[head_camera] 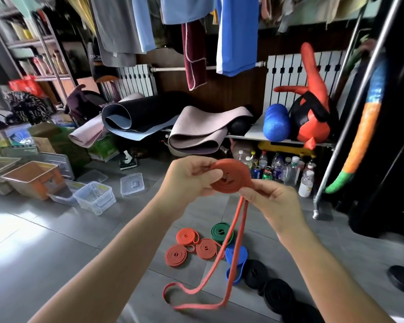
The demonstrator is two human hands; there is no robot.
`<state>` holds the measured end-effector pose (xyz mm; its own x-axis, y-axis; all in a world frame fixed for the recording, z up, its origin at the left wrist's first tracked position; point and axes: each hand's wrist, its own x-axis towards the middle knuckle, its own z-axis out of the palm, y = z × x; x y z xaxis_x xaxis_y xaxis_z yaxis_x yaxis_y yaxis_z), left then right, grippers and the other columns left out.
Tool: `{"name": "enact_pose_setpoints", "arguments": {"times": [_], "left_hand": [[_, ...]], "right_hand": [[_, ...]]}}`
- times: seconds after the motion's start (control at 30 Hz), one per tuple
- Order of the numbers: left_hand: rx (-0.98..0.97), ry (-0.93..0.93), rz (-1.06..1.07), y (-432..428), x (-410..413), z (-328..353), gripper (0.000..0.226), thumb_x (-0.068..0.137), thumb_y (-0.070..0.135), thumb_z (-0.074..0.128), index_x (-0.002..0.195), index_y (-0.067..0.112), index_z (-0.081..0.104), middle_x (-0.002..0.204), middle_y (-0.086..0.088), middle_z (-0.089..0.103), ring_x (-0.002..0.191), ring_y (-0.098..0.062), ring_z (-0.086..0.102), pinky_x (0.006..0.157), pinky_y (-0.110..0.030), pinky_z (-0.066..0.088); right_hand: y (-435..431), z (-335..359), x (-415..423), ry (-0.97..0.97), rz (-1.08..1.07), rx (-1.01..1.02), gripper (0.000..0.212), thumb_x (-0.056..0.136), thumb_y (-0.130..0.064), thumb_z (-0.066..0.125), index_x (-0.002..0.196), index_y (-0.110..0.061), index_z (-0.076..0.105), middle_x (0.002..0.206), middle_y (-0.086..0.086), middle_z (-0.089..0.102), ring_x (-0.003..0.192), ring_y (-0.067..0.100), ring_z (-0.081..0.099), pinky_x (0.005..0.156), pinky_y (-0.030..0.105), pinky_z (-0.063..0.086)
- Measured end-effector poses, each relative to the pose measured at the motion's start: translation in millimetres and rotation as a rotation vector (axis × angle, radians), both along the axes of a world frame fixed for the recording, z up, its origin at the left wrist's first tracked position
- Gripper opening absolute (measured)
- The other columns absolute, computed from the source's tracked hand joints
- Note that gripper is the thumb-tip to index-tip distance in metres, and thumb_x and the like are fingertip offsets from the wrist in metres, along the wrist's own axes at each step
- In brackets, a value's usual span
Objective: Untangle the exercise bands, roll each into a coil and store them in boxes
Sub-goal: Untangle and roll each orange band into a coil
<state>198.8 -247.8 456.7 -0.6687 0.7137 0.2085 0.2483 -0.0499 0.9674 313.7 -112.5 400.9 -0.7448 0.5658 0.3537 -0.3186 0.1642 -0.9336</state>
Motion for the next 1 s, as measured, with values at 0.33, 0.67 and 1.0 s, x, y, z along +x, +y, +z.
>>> {"name": "enact_pose_setpoints", "arguments": {"times": [0.33, 0.67, 1.0], "left_hand": [[-0.036, 0.090, 0.048, -1.2, -5.2, -2.2, 0.026, 0.081, 0.008, 0.071, 0.100, 0.022, 0.063, 0.099, 0.002, 0.070, 0.091, -0.010, 0.067, 0.072, -0.022, 0.055], [-0.161, 0.669, -0.069, 9.8, -13.0, 38.8, 0.037, 0.076, 0.005, 0.071, 0.101, 0.032, 0.069, 0.091, 0.020, 0.067, 0.084, 0.006, 0.063, 0.078, -0.016, 0.052], [0.411, -0.177, -0.032, 34.4, -0.1, 47.6, 0.027, 0.084, 0.007, 0.066, 0.107, 0.021, 0.069, 0.100, -0.008, 0.072, 0.087, -0.022, 0.070, 0.063, -0.026, 0.054]], "right_hand": [[5.2, 19.3, -7.7, -0.074, 0.046, 0.144, 0.033, 0.079, -0.001, 0.069, 0.075, -0.033, 0.072, 0.071, -0.005, 0.074, 0.069, 0.009, 0.069, 0.066, 0.016, 0.053], [15.8, 58.8, -5.1, -0.078, 0.041, 0.305, 0.036, 0.077, 0.001, 0.071, 0.073, -0.034, 0.070, 0.067, -0.016, 0.071, 0.062, -0.002, 0.065, 0.062, 0.009, 0.049], [19.2, 83.1, -13.2, 0.097, -0.046, 0.115, 0.023, 0.075, -0.015, 0.073, 0.071, -0.037, 0.075, 0.076, -0.006, 0.074, 0.070, 0.006, 0.069, 0.063, 0.014, 0.052]]}}
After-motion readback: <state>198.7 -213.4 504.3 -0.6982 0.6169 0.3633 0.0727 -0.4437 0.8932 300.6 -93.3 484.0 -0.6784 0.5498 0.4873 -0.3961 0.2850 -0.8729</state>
